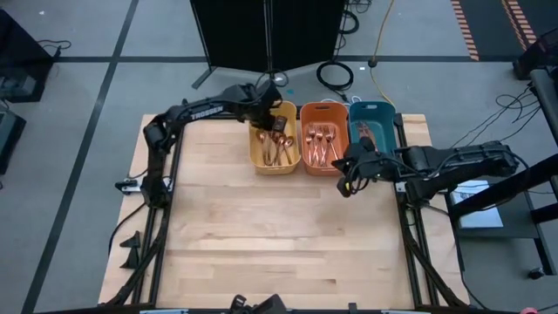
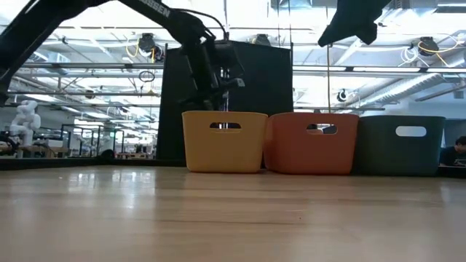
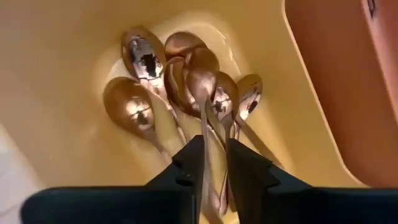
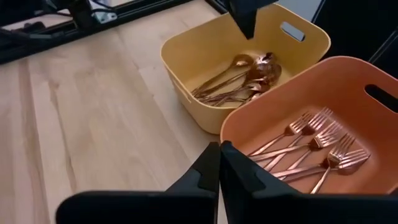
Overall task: Sort silverware
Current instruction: Put the copper spoon into the yellow bin, then return to Home Position
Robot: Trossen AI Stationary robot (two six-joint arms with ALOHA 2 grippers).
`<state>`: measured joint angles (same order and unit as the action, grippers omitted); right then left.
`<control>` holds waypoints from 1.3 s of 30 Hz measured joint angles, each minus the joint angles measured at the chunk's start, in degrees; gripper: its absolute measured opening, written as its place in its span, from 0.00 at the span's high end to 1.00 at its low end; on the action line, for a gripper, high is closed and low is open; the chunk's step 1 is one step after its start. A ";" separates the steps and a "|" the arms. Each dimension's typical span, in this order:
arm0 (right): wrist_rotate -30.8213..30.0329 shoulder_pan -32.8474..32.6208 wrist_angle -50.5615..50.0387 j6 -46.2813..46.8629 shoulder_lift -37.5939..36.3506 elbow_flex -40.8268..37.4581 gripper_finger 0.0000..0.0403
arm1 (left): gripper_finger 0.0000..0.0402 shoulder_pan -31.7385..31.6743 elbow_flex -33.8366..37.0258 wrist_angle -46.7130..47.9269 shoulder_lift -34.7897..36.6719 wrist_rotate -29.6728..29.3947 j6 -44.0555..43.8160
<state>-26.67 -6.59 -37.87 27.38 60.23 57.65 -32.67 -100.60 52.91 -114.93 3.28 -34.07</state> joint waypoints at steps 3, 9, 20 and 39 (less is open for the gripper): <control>0.00 0.63 -0.04 0.44 0.00 0.00 1.00 | 0.81 0.40 0.05 -0.19 -0.80 1.21 -0.01; 0.36 1.72 0.07 -1.41 0.00 0.00 1.00 | 0.79 1.40 -0.65 -0.66 0.72 2.34 3.47; 24.77 2.92 7.68 -19.58 -9.96 0.00 1.00 | 0.79 13.04 -1.80 -9.36 13.58 5.48 8.63; 46.55 3.00 25.57 -15.57 -34.49 -16.41 1.00 | 0.79 39.20 0.11 -26.54 23.18 -10.28 17.97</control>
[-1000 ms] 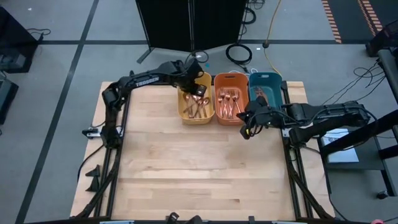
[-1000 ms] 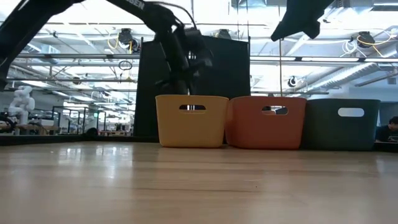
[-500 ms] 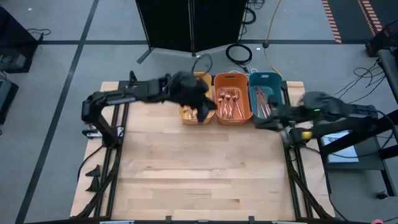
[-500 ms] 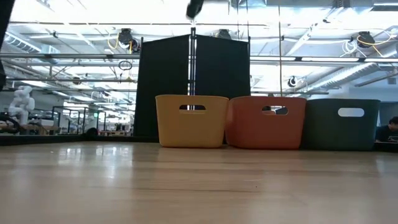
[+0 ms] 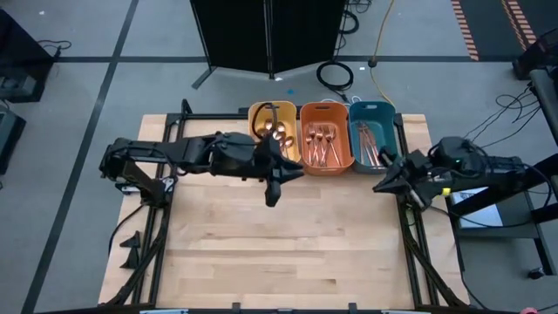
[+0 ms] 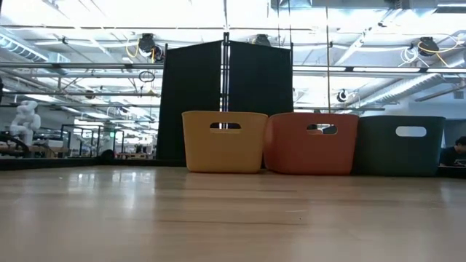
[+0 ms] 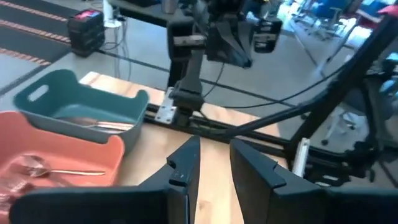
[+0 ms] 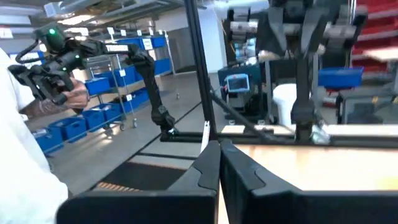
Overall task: Sort silverware
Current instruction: Return to Home Position
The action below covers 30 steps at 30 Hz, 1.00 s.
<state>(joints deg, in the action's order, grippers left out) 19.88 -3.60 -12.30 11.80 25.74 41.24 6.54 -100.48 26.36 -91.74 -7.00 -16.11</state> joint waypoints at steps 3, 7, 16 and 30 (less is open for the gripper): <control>-0.06 0.00 3.57 2.54 0.02 -3.12 1.00 | 0.79 0.21 2.87 -0.74 0.70 -0.75 -0.05; -5.22 0.00 4.79 3.83 -0.82 -5.25 1.00 | 0.79 0.40 12.02 -1.97 6.04 -0.70 -1.54; -19.52 0.12 5.37 -0.39 1.12 -5.60 1.00 | 0.79 -0.43 46.62 -30.38 29.58 2.28 -0.47; -20.34 1.01 -0.25 3.70 -0.27 -5.60 1.00 | 0.79 -7.93 75.40 -51.92 52.47 13.82 -8.72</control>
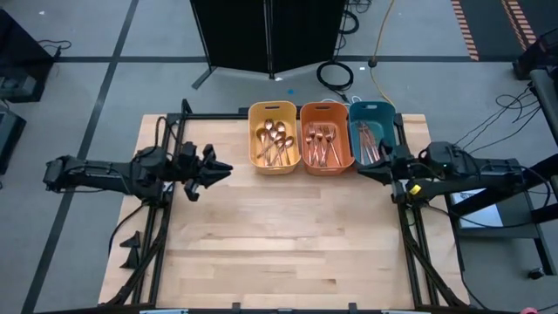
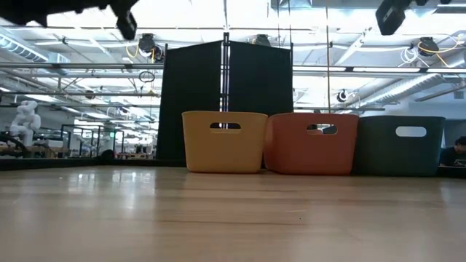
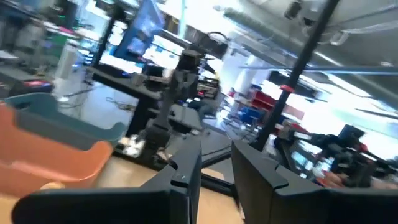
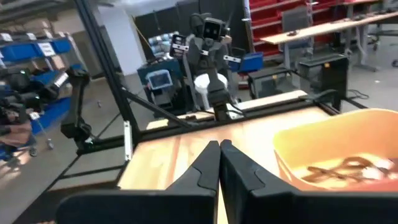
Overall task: Sort silverware
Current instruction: Return to Home Position
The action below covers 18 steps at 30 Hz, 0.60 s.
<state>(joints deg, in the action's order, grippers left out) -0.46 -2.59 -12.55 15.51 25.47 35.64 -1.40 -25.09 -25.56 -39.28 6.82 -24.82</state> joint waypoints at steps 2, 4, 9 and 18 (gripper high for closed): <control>-1.50 -0.02 -1.46 0.07 -1.04 -0.23 1.00 | 0.79 -0.03 2.17 0.05 1.83 -1.70 -0.28; -2.72 -0.02 -1.03 0.20 -2.47 -1.77 1.00 | 0.79 -0.03 4.21 0.19 2.83 -3.45 -0.79; -2.70 0.00 3.35 0.75 -6.11 -7.49 1.00 | 0.79 -0.03 7.39 -0.94 3.05 -5.73 -3.14; -2.23 -0.02 4.53 3.39 -17.63 -16.78 1.00 | 0.79 0.14 11.71 -1.58 2.29 -9.71 -3.42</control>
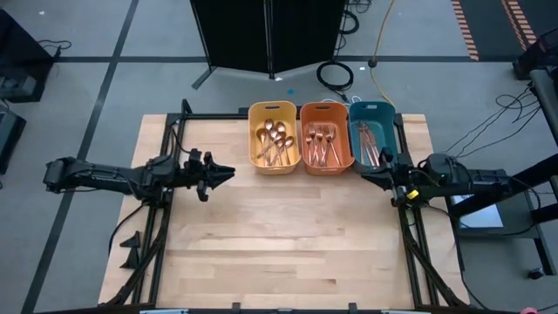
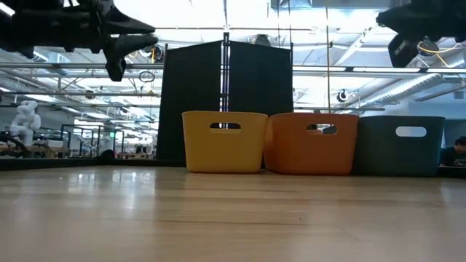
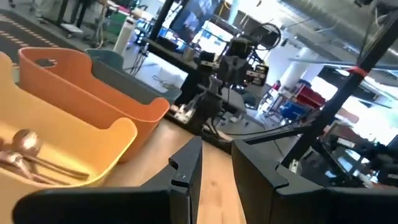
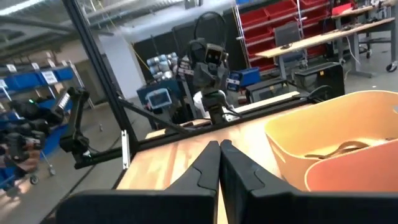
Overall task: Sort silverware
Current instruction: Return to Home Position
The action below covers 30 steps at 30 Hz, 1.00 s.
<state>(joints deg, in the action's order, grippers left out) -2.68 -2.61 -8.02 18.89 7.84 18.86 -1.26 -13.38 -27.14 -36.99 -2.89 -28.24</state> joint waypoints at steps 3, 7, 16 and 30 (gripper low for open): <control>-0.10 0.00 -0.45 1.34 -5.36 -2.81 1.00 | 0.79 0.00 1.75 -3.38 1.80 -0.30 -0.71; -0.27 0.00 -2.17 2.83 -7.62 -4.32 1.00 | 0.79 0.00 5.12 -3.54 6.82 -0.36 -1.00; -3.99 0.04 -2.89 4.89 -7.66 -5.76 1.00 | 0.79 0.02 12.97 -7.57 15.30 -2.16 -1.74; -0.45 -0.02 2.71 5.04 -7.81 -13.71 1.00 | 0.79 -3.79 12.97 2.24 17.32 12.78 -1.13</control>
<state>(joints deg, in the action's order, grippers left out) -3.14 -2.63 -5.31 23.93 0.03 5.14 -5.04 -0.40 -24.90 -19.67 9.89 -29.37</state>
